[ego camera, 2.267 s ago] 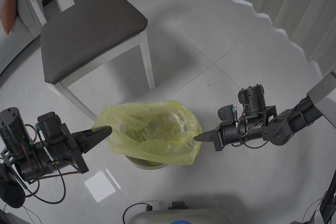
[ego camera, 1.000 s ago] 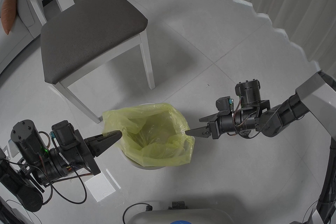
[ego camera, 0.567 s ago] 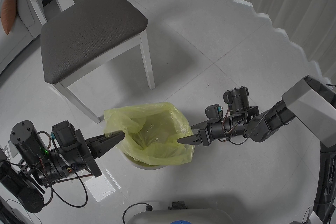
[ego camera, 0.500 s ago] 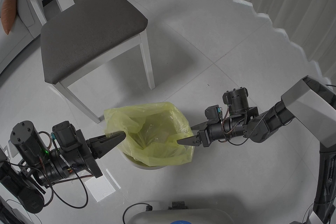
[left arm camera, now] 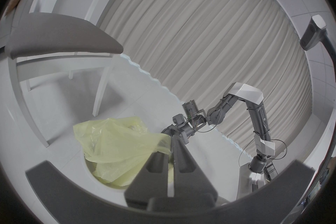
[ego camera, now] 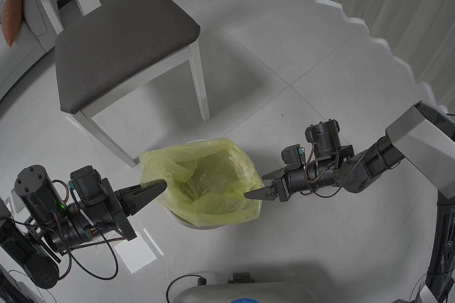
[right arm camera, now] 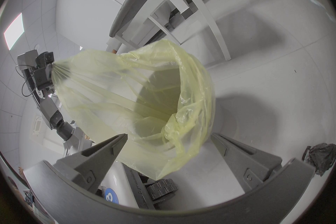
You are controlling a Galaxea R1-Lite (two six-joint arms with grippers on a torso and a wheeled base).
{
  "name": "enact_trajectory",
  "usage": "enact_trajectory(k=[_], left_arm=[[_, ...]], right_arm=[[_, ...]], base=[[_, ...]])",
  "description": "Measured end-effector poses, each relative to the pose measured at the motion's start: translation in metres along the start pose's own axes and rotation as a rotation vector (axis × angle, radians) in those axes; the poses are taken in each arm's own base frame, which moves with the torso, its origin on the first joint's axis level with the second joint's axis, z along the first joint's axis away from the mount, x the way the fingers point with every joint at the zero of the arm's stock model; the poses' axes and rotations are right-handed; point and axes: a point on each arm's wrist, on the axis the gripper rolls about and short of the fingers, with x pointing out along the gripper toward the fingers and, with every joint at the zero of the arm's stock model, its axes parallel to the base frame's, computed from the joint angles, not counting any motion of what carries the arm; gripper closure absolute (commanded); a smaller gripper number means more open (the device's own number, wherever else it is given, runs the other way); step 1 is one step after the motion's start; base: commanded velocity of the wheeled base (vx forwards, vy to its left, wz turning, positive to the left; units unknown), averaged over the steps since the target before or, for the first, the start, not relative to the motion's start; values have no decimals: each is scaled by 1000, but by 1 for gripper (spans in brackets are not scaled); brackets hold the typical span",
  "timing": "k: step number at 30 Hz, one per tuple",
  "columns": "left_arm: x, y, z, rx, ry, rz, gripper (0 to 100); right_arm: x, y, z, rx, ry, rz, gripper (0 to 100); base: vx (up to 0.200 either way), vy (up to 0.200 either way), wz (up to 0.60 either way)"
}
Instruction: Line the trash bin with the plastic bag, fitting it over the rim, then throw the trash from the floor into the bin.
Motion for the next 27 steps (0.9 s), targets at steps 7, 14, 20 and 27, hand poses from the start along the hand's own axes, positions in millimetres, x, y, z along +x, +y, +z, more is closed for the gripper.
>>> enact_trajectory(k=[7, 14, 20, 27], left_arm=[[-5, -1, -3, -6, 12, 8, 100], [-4, -3, -2, -1, 7, -2, 100], [-3, -3, -2, -1, 7, -6, 100], [-3, -3, -2, -3, 9, -2, 100]], right_arm=[[-2, 2, 3, -14, -7, 1, 0], [1, 3, 2, -26, 2, 6, 100], [3, 5, -1, -19, 18, 11, 100], [2, 5, -2, -27, 22, 12, 100]], base=[[0, 0, 0], [0, 0, 0], [0, 0, 0], [0, 0, 0]])
